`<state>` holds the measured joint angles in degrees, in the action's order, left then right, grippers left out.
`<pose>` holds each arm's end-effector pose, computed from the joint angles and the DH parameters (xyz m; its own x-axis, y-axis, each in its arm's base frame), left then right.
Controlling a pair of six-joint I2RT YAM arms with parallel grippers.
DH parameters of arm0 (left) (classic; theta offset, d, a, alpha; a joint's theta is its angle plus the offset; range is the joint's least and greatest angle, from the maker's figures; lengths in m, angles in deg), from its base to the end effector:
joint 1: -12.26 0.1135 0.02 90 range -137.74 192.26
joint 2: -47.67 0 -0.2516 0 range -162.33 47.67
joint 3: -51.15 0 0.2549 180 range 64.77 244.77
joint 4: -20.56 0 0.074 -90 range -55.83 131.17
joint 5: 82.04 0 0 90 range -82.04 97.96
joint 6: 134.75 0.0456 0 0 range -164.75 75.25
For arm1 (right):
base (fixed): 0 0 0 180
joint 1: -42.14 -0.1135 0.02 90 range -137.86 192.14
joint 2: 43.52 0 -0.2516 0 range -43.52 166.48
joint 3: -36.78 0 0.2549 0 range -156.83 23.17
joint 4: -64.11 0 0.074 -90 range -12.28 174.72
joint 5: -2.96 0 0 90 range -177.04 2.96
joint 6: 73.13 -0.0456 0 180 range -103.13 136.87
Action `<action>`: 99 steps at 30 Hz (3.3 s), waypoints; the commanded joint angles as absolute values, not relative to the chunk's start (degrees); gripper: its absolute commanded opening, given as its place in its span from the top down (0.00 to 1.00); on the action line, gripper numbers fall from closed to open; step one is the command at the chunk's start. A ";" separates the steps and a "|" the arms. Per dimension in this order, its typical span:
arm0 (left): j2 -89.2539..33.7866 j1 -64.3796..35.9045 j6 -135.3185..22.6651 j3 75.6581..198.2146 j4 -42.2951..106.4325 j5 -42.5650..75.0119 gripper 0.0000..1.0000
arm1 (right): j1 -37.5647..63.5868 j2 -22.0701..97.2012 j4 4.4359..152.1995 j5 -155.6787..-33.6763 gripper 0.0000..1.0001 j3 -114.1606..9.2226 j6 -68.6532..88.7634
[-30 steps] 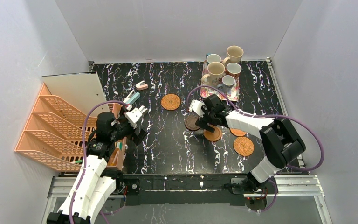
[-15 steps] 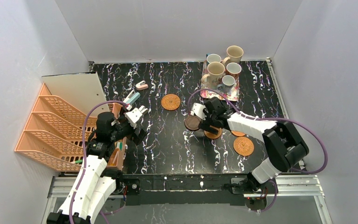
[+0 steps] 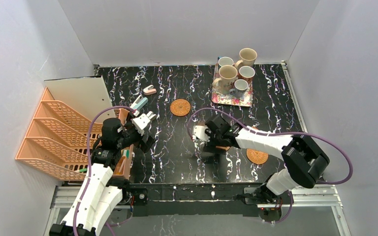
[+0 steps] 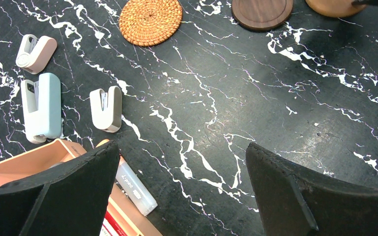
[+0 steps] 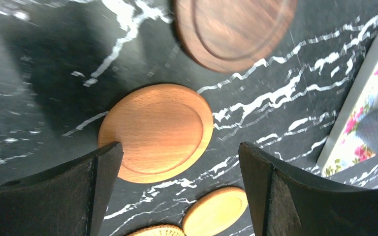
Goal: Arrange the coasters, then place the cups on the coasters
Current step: Move the coaster to the center of the board.
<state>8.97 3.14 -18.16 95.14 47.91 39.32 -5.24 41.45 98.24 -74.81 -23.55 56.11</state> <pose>0.1761 -0.0523 0.2519 -0.0579 0.3964 -0.9163 0.7129 0.6589 0.2401 0.2042 0.2077 0.1565 -0.0406 -0.9571 -0.2870 -0.8657 0.1771 -0.4683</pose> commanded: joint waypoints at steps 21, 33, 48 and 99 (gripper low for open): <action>8.70 3.30 -17.85 95.96 47.98 39.52 0.02 | -22.58 58.26 95.35 -85.36 0.02 -41.93 51.29; 9.18 3.30 -17.94 95.66 47.78 39.43 0.02 | -22.14 66.30 82.25 -73.85 0.02 -47.06 49.95; 9.19 3.30 -18.12 95.62 47.40 39.08 0.02 | -18.08 67.41 74.39 -71.85 0.02 -51.79 42.42; 9.18 3.30 -17.94 95.70 47.61 39.79 0.02 | -0.34 47.47 102.23 -82.87 0.02 -24.94 56.99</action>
